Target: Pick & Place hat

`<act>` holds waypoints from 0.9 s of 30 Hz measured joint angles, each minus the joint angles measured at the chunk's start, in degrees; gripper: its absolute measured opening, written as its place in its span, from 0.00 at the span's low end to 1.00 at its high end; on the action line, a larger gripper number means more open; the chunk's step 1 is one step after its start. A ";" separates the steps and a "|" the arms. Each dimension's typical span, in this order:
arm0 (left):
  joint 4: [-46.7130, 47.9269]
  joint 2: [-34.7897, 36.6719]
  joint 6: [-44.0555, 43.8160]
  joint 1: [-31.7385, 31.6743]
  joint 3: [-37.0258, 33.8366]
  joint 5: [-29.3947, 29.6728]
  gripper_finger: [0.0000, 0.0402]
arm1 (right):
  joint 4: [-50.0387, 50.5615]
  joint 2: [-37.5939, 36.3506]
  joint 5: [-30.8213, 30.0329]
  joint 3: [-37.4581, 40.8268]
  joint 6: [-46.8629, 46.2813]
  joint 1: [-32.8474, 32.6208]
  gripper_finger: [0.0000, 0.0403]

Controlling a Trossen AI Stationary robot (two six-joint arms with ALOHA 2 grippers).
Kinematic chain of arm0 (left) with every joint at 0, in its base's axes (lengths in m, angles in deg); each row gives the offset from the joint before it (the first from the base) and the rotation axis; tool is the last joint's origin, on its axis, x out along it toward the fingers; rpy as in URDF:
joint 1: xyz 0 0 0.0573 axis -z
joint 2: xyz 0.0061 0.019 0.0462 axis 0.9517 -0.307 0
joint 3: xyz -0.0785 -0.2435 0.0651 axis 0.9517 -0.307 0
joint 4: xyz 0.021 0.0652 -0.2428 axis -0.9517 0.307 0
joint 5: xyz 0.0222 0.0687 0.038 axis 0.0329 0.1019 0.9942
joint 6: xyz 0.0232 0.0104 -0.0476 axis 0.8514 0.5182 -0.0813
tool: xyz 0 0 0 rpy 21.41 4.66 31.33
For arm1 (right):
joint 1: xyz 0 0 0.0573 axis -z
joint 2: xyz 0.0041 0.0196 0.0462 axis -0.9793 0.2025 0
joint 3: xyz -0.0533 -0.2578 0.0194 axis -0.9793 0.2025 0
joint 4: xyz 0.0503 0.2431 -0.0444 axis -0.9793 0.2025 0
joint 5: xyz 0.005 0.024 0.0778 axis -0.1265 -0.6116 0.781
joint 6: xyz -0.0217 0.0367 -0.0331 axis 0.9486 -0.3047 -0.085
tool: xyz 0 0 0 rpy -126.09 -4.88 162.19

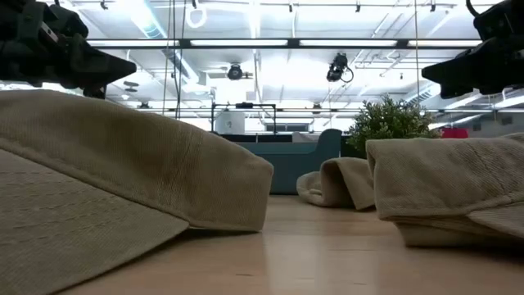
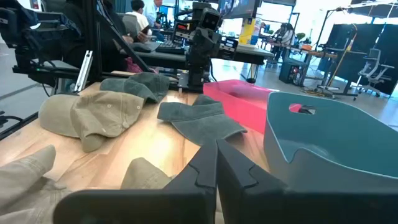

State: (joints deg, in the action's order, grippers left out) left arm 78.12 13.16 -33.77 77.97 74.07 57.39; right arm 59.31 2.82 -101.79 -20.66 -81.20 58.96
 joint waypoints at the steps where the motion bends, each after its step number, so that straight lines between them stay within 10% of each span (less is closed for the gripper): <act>1: -0.32 0.00 0.02 0.01 -0.01 -0.05 0.04 | 0.00 -0.02 0.00 0.00 0.02 0.00 0.02; 18: -6.91 0.02 3.70 0.01 0.00 0.58 0.04 | -1.44 0.01 1.00 0.00 -11.14 0.20 0.02; 27: -8.60 0.01 4.38 -0.03 0.29 0.57 0.05 | -11.87 0.04 -7.81 0.00 -4.06 0.30 0.02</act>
State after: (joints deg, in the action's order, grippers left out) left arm 69.52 13.17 -29.40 77.95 74.36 57.96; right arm 47.44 2.87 -109.60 -20.66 -85.26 59.27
